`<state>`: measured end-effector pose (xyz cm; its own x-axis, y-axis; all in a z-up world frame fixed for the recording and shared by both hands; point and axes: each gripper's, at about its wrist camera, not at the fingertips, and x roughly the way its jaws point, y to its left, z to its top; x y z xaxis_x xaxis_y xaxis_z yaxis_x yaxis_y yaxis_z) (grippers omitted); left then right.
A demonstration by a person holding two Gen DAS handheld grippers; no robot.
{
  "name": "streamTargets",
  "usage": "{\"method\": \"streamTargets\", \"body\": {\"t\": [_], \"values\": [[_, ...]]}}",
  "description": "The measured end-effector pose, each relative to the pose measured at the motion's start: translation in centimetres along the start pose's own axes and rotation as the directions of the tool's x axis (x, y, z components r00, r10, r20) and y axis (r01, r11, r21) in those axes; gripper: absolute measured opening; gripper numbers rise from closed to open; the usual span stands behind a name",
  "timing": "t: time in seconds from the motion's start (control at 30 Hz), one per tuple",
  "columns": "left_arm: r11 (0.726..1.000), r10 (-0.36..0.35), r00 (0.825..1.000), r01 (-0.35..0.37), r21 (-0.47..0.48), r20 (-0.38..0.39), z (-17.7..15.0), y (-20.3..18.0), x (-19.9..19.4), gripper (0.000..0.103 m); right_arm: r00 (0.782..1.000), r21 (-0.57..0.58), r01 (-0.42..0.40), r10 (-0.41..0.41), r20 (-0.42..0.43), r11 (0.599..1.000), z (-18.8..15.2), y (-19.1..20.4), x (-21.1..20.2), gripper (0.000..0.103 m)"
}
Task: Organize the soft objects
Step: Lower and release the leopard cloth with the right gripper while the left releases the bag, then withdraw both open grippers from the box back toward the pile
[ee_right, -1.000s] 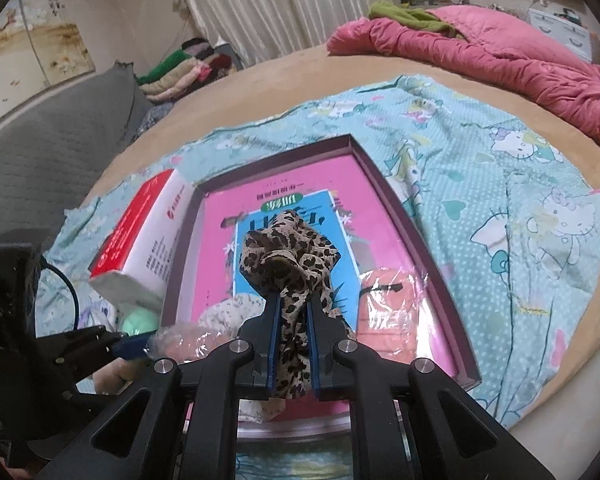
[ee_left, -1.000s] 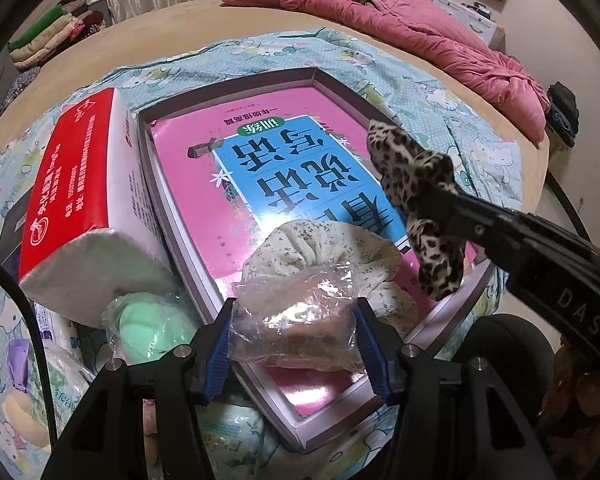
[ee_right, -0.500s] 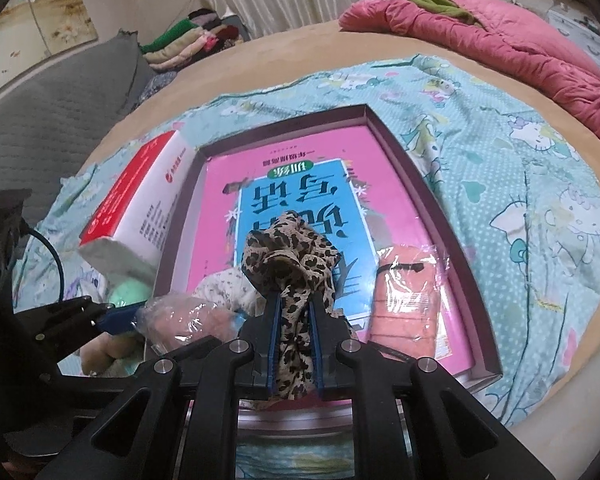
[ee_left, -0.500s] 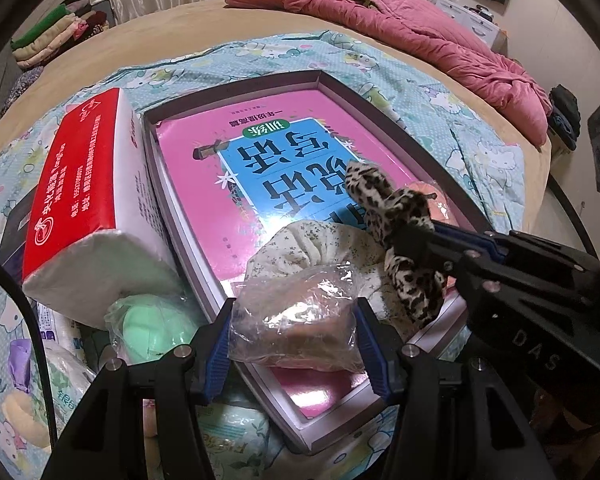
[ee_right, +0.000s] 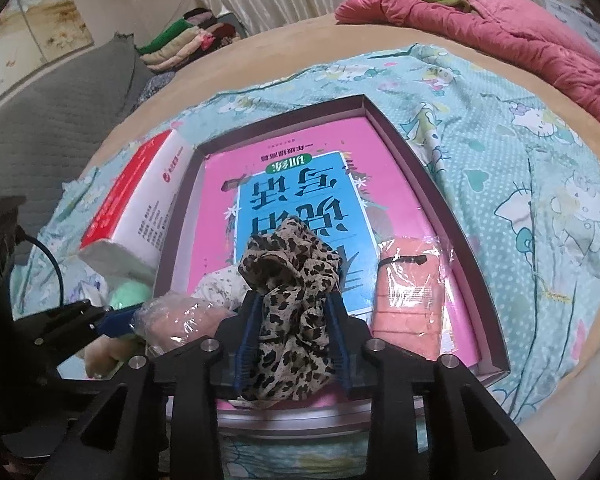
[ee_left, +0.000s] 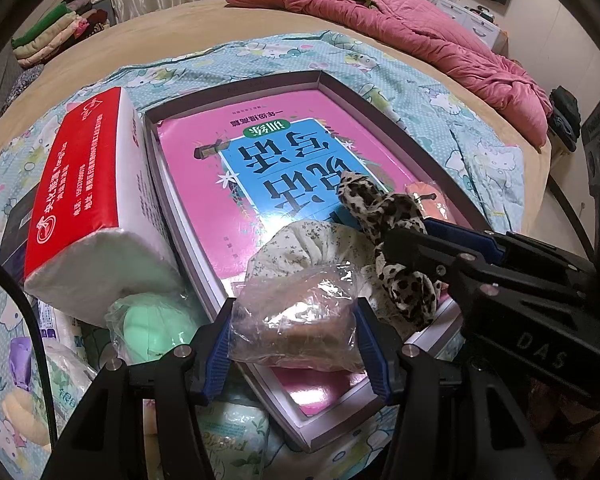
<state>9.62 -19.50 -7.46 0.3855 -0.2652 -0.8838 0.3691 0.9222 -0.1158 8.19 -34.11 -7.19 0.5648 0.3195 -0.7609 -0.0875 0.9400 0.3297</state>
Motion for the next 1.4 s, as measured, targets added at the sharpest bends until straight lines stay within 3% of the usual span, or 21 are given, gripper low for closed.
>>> {"method": "streamTargets", "body": {"t": [0.37,0.77,1.4], "values": [[1.0,-0.004,1.0,0.004,-0.006,0.0,-0.1,0.1,-0.1,0.057,0.995,0.062,-0.071,0.067,0.072,0.996,0.1,-0.7,-1.3,0.056],[1.0,-0.002,1.0,0.002,0.0,-0.014,-0.1,-0.3,0.1,0.059,0.988,0.148,-0.066,0.043,0.151,0.987,0.4,-2.5,-2.8,0.06],[1.0,0.011,1.0,-0.011,0.002,0.004,-0.4,0.0,-1.7,0.066,0.981,0.159,-0.069,0.038,0.19,0.985,0.4,-2.8,-3.5,0.063]]}}
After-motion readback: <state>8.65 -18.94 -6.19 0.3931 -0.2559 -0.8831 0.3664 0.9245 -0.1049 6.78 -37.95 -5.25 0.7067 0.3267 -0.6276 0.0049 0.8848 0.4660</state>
